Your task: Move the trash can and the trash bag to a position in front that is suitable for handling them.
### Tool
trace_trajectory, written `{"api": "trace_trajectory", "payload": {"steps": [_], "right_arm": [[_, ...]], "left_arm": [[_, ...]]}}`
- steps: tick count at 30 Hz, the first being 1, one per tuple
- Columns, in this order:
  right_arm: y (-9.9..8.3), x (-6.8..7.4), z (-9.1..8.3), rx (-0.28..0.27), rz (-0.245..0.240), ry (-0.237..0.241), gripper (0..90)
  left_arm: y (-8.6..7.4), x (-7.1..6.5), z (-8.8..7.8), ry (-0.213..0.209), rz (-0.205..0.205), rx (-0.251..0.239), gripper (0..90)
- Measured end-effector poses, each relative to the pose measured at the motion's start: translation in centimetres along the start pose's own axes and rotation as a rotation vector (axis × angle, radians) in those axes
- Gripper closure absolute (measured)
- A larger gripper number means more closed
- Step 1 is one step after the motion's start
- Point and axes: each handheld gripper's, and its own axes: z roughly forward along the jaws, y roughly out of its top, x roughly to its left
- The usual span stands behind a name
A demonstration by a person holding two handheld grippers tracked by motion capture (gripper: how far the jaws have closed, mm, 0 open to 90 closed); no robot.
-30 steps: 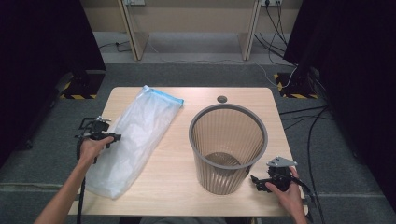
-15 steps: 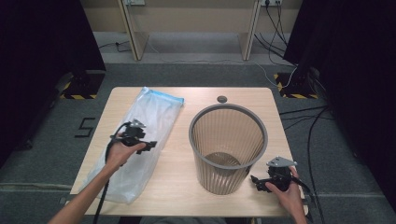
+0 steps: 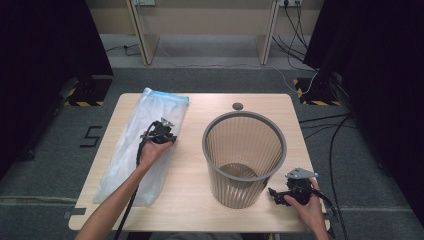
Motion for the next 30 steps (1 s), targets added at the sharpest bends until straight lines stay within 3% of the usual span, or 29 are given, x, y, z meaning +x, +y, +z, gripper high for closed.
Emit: {"api": "trace_trajectory", "payload": {"steps": [2,5,6,8,11,13,15,16,17,19,20,21,23,25,26,27,30], "right_arm": [[0.0,0.0,0.0,0.000,0.000,0.000,0.2],[0.0,0.0,0.0,0.000,0.000,0.000,0.2],[0.0,0.0,0.0,0.000,0.000,0.000,0.2],[0.0,0.0,0.0,0.000,0.000,0.000,0.2],[0.0,0.0,0.0,0.001,0.001,-0.001,0.3],[0.0,0.0,0.0,0.001,0.002,-0.003,0.5],[0.0,0.3,-0.3,-0.020,0.014,-0.010,13.6],[0.0,0.3,-0.3,-0.020,0.014,-0.010,13.6],[0.2,0.5,-0.6,-0.033,0.011,-0.006,23.9],[0.6,0.9,-1.3,-0.061,0.008,-0.016,14.1],[0.6,0.9,-1.3,-0.061,0.008,-0.016,14.1],[1.0,1.3,-2.3,-0.099,0.008,-0.014,18.1],[1.3,2.0,-3.1,-0.120,0.006,-0.006,15.1],[1.5,2.6,-3.8,-0.135,-0.016,0.018,15.6],[1.5,2.6,-3.8,-0.135,-0.016,0.018,15.6],[1.6,3.3,-4.4,-0.157,-0.029,0.038,16.3],[1.8,3.8,-4.9,-0.160,-0.066,0.018,17.0]], "left_arm": [[0.3,0.6,0.1,0.018,-0.025,0.002,64.2],[0.5,1.0,-0.2,0.012,-0.044,-0.004,52.0],[0.5,0.9,-0.9,-0.014,-0.046,-0.015,46.6],[0.5,0.7,-1.3,-0.026,-0.048,-0.032,40.7],[0.3,-0.3,-3.1,-0.123,-0.053,-0.102,33.3],[0.1,-0.6,-3.6,-0.147,-0.047,-0.119,30.7],[-0.7,-1.7,-5.2,-0.188,-0.028,-0.150,22.7],[-0.7,-1.7,-5.2,-0.188,-0.028,-0.150,21.1],[-1.5,-2.5,-6.5,-0.237,-0.015,-0.189,21.7],[-2.5,-3.2,-7.6,-0.271,-0.014,-0.234,21.6],[-2.5,-3.2,-7.6,-0.271,-0.014,-0.234,20.7],[-3.0,-3.6,-8.1,-0.281,-0.008,-0.249,19.1],[-4.0,-4.3,-8.8,-0.296,-0.013,-0.279,16.3],[-5.2,-5.5,-9.5,-0.345,0.006,-0.296,16.4],[-5.2,-5.5,-9.5,-0.345,0.006,-0.296,16.3],[-5.8,-6.5,-9.7,-0.358,0.022,-0.313,16.3],[-6.2,-7.5,-9.7,-0.359,0.045,-0.319,16.3]]}}
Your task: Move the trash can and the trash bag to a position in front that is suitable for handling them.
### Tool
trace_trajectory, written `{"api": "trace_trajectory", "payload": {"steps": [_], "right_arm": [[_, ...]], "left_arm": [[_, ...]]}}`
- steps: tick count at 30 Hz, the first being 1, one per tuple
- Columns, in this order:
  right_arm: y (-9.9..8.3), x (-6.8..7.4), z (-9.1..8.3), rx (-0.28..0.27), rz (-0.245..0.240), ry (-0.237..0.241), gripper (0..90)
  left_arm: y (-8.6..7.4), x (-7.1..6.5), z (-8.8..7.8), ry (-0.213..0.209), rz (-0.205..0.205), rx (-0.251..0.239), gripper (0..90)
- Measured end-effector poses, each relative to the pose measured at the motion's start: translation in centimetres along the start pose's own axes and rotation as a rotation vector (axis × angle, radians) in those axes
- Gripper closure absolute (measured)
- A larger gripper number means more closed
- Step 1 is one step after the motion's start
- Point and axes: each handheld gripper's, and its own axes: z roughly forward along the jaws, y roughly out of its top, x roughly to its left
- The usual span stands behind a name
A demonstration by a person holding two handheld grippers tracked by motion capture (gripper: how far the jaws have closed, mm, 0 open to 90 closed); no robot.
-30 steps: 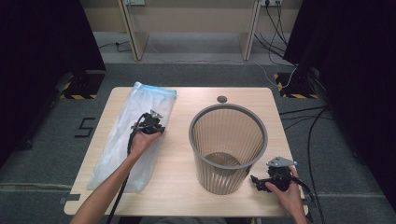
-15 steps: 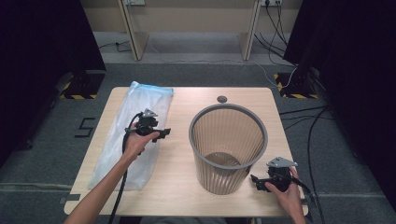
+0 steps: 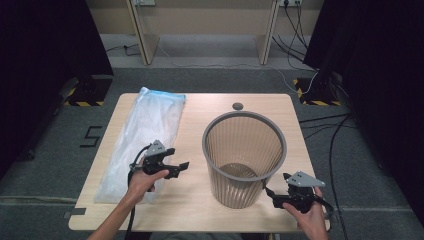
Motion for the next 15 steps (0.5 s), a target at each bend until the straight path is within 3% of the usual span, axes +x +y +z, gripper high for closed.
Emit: {"api": "trace_trajectory", "payload": {"steps": [3,4,7,9,10,15], "right_arm": [[0.3,0.4,-0.8,-0.023,-0.010,0.033,17.0],[0.3,0.4,-0.8,-0.023,-0.010,0.033,17.0],[0.7,0.9,-1.3,-0.032,-0.046,0.034,15.9],[0.7,1.0,-1.3,-0.039,-0.045,0.050,15.5],[1.0,1.2,-1.2,-0.062,-0.031,0.080,15.2],[1.7,1.4,-0.1,-0.064,-0.042,0.096,14.2]], "left_arm": [[-0.5,-2.0,0.3,-0.026,0.022,-0.019,16.3],[-0.5,-2.0,0.3,-0.026,0.022,-0.019,16.3],[-0.1,-3.7,0.7,-0.064,0.079,-0.024,16.3],[0.1,-3.9,0.7,-0.069,0.085,-0.029,16.3],[0.3,-4.2,0.7,-0.073,0.094,-0.031,16.3],[0.9,-4.6,0.7,-0.063,0.129,-0.026,15.8]]}}
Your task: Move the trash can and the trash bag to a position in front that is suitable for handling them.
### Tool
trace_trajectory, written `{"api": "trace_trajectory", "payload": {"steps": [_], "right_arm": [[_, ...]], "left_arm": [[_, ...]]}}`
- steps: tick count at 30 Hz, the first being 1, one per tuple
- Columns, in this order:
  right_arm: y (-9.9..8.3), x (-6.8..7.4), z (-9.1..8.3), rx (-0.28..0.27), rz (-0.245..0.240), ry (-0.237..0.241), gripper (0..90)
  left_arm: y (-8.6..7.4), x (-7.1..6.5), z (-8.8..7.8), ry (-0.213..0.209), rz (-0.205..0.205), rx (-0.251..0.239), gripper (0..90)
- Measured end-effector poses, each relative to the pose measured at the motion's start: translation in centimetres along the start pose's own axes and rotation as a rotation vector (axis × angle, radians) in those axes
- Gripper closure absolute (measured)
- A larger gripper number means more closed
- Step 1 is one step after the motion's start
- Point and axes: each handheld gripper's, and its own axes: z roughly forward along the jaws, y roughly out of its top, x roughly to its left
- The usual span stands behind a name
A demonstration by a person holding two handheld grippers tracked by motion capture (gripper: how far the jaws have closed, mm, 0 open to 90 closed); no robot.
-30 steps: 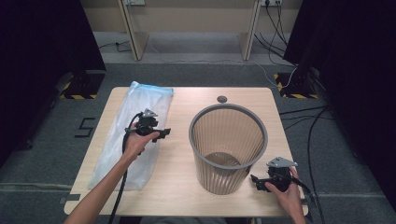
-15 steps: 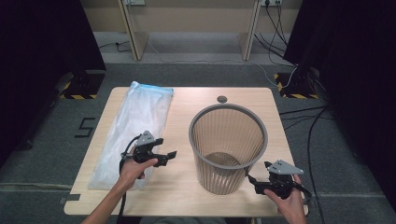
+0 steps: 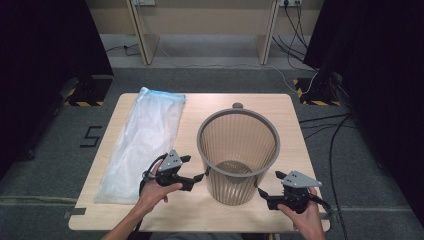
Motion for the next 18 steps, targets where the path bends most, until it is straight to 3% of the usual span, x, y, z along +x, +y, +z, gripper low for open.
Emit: {"api": "trace_trajectory", "payload": {"steps": [10,15,18], "right_arm": [[1.9,-1.2,2.6,0.006,-0.027,0.024,14.2],[2.7,-1.6,4.2,0.009,-0.035,0.049,14.3],[3.2,-2.0,5.5,0.001,-0.025,0.073,14.6]], "left_arm": [[0.3,1.1,-0.3,0.041,-0.008,-0.002,15.7],[0.5,1.3,-0.2,0.024,-0.019,-0.004,15.5],[0.7,1.1,0.0,0.001,-0.004,-0.008,15.2]]}}
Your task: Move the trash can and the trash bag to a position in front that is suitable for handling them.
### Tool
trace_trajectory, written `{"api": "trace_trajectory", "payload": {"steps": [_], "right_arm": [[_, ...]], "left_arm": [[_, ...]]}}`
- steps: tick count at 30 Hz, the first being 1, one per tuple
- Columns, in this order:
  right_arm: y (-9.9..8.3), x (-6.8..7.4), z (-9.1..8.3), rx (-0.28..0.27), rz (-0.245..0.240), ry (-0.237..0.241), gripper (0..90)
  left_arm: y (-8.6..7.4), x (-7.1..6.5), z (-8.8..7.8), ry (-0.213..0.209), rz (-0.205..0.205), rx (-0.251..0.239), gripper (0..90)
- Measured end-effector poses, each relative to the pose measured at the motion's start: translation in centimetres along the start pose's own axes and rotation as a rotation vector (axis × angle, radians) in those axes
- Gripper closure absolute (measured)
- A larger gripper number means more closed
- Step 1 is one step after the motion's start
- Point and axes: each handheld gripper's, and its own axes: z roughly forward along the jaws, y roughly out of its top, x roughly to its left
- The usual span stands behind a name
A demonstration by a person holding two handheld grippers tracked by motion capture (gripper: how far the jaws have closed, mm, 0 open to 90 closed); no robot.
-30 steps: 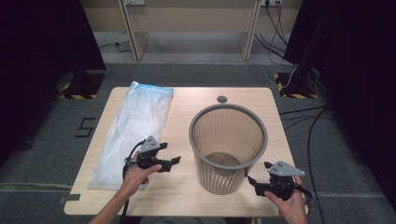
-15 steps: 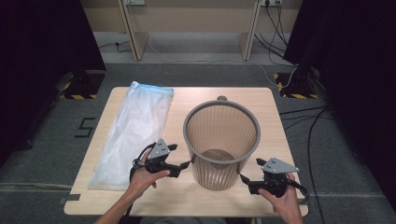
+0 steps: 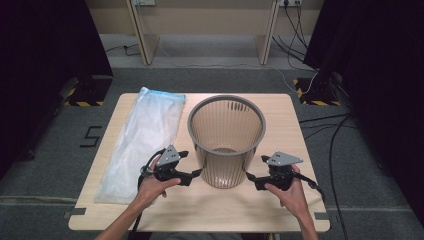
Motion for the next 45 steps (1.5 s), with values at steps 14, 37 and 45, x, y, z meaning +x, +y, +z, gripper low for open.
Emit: {"api": "trace_trajectory", "payload": {"steps": [14,37,45], "right_arm": [[2.7,0.5,2.6,-0.003,-0.046,0.066,12.1],[6.7,-2.7,7.7,0.044,-0.019,0.064,12.3],[8.1,-3.6,9.4,0.066,-0.038,0.046,14.7]], "left_arm": [[1.3,0.9,1.7,-0.023,-0.042,-0.020,12.6],[2.5,5.8,4.4,0.058,-0.105,-0.016,8.8],[3.2,7.3,5.0,0.094,-0.101,0.000,8.2]]}}
